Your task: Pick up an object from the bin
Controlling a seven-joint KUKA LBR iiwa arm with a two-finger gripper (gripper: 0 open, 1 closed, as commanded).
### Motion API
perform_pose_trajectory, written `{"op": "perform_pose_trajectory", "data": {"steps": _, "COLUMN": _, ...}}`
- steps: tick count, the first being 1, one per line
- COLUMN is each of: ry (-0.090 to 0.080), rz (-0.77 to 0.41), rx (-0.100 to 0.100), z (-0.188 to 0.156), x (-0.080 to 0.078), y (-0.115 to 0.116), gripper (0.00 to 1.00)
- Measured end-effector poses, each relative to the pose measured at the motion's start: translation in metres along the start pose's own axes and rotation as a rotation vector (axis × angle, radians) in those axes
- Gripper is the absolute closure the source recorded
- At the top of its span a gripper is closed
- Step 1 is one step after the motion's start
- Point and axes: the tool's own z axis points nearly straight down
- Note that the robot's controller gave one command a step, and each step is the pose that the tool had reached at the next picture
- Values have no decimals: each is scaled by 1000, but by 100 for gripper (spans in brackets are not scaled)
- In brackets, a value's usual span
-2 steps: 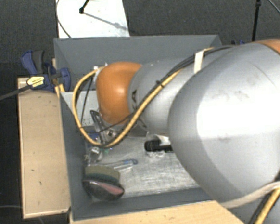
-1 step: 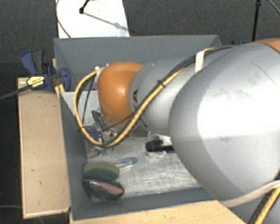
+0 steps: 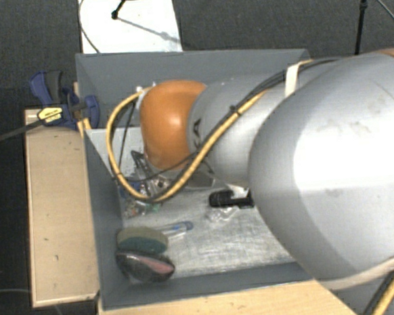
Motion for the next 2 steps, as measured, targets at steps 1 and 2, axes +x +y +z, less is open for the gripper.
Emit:
{"op": "perform_pose_trajectory", "data": {"steps": 1, "ry": -2, "rz": -7, "rx": -4, "z": -122, "x": -2, "y": 2, "gripper": 100}}
{"op": "perform_pose_trajectory", "data": {"steps": 2, "ry": 5, "rz": 679, "rx": 11, "z": -42, "x": -12, "y": -38, "gripper": 100}}
